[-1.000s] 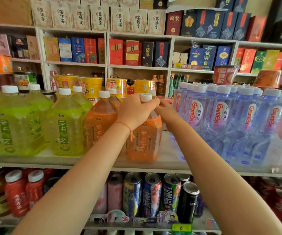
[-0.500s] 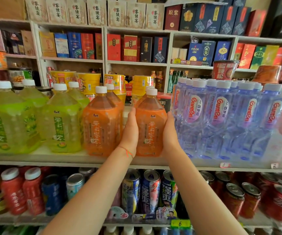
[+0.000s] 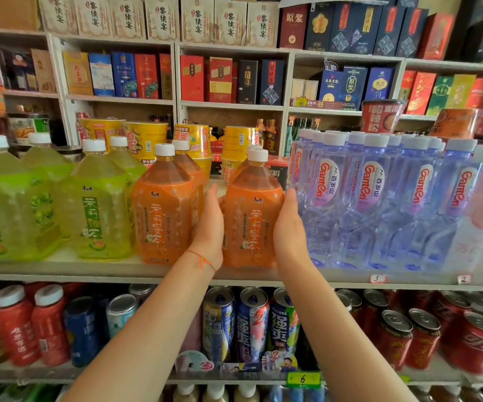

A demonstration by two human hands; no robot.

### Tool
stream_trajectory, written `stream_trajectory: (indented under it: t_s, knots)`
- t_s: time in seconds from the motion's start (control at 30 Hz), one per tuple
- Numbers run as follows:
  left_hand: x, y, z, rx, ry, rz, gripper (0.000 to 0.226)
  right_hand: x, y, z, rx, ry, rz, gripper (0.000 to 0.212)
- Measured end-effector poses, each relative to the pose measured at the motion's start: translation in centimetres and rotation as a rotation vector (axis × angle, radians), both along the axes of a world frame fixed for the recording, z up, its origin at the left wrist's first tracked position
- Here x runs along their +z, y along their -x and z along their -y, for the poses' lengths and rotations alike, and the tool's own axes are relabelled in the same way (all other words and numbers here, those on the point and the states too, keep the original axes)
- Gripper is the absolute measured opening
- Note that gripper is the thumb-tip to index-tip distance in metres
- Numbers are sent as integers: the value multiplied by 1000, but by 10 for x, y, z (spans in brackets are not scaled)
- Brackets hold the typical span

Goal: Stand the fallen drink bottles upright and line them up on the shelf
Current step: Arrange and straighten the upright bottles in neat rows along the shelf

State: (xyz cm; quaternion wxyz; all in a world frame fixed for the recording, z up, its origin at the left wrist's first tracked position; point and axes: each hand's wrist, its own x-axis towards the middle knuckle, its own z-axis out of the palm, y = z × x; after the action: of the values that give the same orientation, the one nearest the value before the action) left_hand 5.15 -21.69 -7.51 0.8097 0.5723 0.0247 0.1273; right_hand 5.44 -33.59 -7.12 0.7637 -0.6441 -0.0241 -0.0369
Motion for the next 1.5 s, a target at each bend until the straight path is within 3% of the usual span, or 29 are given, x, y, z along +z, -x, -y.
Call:
stream_trajectory:
  t_s: [0.07,0.23,0.57,0.67,0.73,0.77,0.83,0.9,0.97,1.03,1.1,1.17,1.27,1.5]
  knots:
    - [4,-1,-2,-1,-25,-7,73,9,1,-2,12,10,82,71]
    - [7,-3,0,-71,-50,0,69,20,-12,2,52,48,113,45]
    - [7,2,6,-108,33,46,65,24,0,4,28,32,105,41]
    - [9,11,8,62,-99,61,53,22,13,-1,-128,158,346,43]
    - [7,22,7,285,-303,235,32,19,24,-9,-220,265,637,55]
    - [7,32,4,404,-400,411,25,18,29,-14,-278,307,776,58]
    - [11,52,-12,669,-622,782,22,19,34,-22,-383,349,1017,53]
    - [8,62,-37,871,-737,953,23,17,38,-36,-439,378,1171,44]
    - [8,67,-62,843,-631,828,30,13,46,-56,-438,417,1236,40]
    - [7,68,-79,644,-428,550,39,12,51,-79,-302,447,1177,42]
    - [8,65,-92,496,-314,343,46,12,51,-101,-143,507,998,57]
    - [10,58,-104,417,-242,255,49,15,44,-116,-25,513,770,81]
    - [14,54,-113,207,-118,95,70,19,28,-126,25,451,513,102]
    - [-3,42,-118,66,-3,5,55,13,16,-130,-48,324,427,75]
